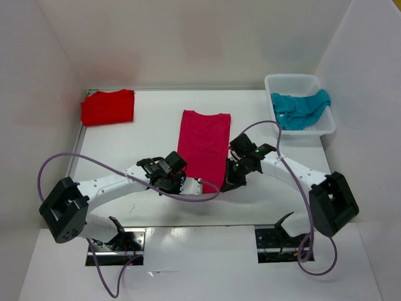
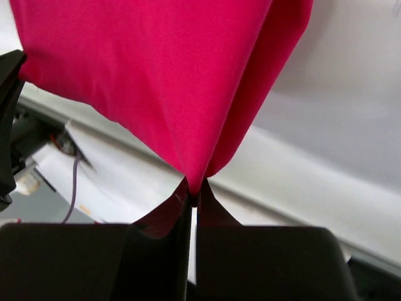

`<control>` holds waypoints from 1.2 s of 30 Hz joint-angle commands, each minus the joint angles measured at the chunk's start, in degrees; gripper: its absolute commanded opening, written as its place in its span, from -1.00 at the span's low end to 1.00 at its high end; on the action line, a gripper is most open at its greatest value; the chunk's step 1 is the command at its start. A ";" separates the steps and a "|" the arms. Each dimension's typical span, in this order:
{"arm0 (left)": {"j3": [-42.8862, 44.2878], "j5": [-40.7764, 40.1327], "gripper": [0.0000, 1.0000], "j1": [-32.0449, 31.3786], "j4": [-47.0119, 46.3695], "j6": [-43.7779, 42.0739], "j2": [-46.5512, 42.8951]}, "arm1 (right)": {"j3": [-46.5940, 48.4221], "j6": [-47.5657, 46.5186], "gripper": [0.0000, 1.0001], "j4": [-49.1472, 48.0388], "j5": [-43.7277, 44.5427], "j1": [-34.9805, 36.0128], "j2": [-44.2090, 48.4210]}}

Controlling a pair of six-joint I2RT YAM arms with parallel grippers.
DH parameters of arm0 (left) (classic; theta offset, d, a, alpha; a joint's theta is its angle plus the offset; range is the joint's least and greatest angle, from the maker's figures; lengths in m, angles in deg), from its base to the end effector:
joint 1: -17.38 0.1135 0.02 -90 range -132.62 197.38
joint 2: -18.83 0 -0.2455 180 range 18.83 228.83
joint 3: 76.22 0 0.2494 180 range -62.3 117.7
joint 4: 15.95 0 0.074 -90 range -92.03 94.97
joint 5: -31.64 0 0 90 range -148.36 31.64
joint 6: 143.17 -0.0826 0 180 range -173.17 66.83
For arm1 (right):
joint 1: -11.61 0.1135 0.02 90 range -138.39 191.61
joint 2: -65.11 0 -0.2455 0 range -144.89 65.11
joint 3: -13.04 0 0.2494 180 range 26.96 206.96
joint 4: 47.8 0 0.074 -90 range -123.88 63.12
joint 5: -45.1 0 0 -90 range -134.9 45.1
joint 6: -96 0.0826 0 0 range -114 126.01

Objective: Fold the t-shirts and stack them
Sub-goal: Grab one side of the 2/3 rectangular tshirt with both arms, then fold the long partially folded tshirt into a neat square

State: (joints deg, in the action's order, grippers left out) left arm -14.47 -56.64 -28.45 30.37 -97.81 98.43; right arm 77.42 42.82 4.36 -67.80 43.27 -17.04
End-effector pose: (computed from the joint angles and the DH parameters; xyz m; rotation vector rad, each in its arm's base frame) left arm 0.1942 -0.2035 0.1376 1.9169 1.8882 -0.0468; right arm 0.2176 0.1719 0.1396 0.0274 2.9750 0.7939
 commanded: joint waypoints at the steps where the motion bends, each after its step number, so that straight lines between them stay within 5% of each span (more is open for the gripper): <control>1: 4.28 4.52 -1.00 -0.93 10.65 5.70 -3.74 | -1.06 4.83 -1.00 8.07 0.48 2.17 8.12; 7: 8.50 10.49 -1.00 -1.46 21.01 1.59 -7.16 | -1.59 10.28 -1.00 15.62 -0.75 3.94 18.24; 15: 18.52 17.09 -1.00 -1.46 23.50 1.58 -6.30 | 0.60 13.46 -1.00 21.70 -2.77 4.46 25.72; 20: 25.36 19.19 -1.00 2.92 22.97 2.10 -2.70 | 5.09 9.26 -1.00 23.02 -1.63 2.36 21.86; 27: 29.86 19.65 -1.00 10.31 17.44 5.26 4.43 | 8.78 -2.62 -1.00 23.11 -4.61 -12.92 15.72; 36: 34.08 16.40 -1.00 14.97 6.90 10.45 11.81 | 17.38 -6.14 -1.00 15.29 -5.06 -16.97 4.37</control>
State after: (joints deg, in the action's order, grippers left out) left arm 16.55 -39.07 -14.11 42.33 -89.70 109.92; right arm 89.73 39.24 22.89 -72.82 27.97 -12.26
